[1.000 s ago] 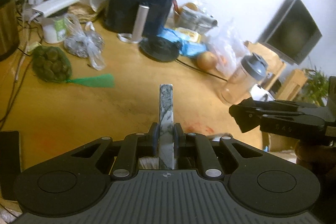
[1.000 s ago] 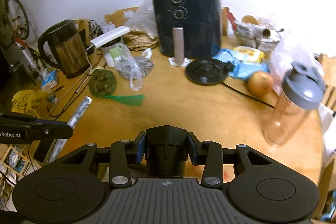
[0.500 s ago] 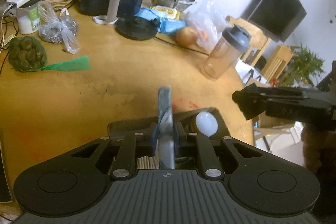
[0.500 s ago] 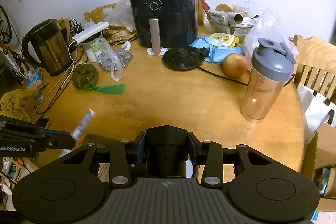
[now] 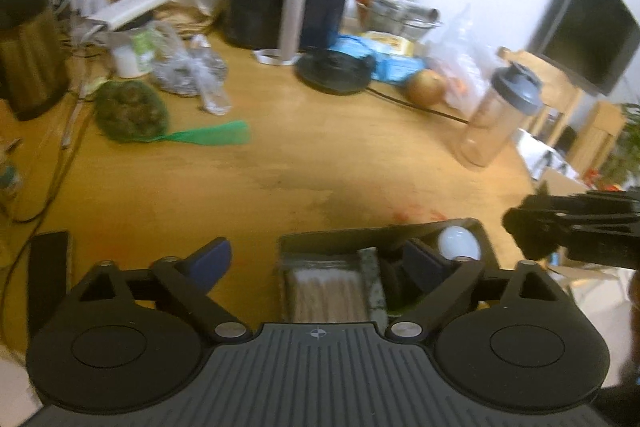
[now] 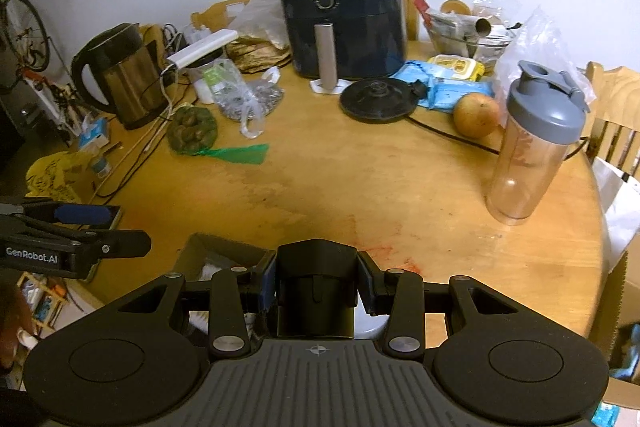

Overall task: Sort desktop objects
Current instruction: 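Release the marble strip into the box with left while right drops the black tube in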

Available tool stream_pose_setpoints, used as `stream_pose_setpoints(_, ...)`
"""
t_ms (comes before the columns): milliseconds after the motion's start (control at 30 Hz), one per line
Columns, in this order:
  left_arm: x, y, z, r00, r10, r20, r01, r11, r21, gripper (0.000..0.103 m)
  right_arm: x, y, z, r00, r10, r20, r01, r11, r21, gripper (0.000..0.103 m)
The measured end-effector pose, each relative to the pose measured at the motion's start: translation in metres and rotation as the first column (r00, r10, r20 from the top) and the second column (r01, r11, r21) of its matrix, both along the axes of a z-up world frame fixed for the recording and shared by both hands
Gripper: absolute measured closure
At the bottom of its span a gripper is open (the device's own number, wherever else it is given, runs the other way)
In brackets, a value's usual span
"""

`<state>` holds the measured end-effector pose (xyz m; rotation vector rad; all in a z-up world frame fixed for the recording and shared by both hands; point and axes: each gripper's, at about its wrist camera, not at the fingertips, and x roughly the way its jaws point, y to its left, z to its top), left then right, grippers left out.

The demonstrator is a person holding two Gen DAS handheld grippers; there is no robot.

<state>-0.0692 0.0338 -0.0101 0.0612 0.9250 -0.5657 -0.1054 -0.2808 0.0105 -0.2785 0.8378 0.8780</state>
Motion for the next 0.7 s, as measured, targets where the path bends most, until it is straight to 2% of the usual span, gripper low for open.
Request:
stream_pose_setpoints(133,-0.004,0.006,0.003,0.998,0.061,0.033,-0.062,0.997,0.043,0.0,-0.006,0.007,0.001,0.999,0.054,-0.005,-0.054,0.998,0.016,0.059)
stream_pose_setpoints(300,-0.012,0.011,0.006,0.995,0.087,0.047,-0.091,0.992,0.086,0.0,-0.012,0.021,-0.001,0.992,0.122,-0.022,-0.122,0.992,0.022,0.058)
stream_pose_setpoints(333,-0.014,0.011,0.006,0.995,0.088,0.052,-0.093,0.991,0.094,0.0,-0.014,0.024,-0.003,0.991,0.131,-0.023,-0.131,0.991,0.014,0.05)
stream_pose_setpoints(367,-0.016,0.012,0.007,0.995,0.087,0.056,-0.092,0.99,0.104,0.0,-0.015,0.026,-0.004,0.991,0.135,-0.022,-0.135,0.991,0.001,0.033)
stream_pose_setpoints(400,-0.018,0.011,0.007,0.994,0.087,0.059,-0.093,0.989,0.115,0.0,-0.017,0.026,-0.005,0.991,0.135,-0.016,-0.135,0.991,-0.006,0.026)
stream_pose_setpoints(433,-0.019,0.011,0.008,0.994,0.086,0.061,-0.093,0.987,0.127,0.0,-0.018,0.026,-0.005,0.991,0.131,-0.008,-0.131,0.991,-0.012,0.012)
stream_pose_setpoints(467,-0.02,0.011,0.007,0.995,0.083,0.063,-0.091,0.986,0.14,0.0,-0.019,0.025,-0.006,0.992,0.125,0.0,-0.125,0.992,-0.018,0.003)
stream_pose_setpoints(700,-0.026,0.008,0.008,0.994,0.075,0.077,-0.088,0.978,0.191,0.0,-0.012,0.017,-0.009,0.997,0.073,0.028,-0.071,0.996,-0.057,0.0)
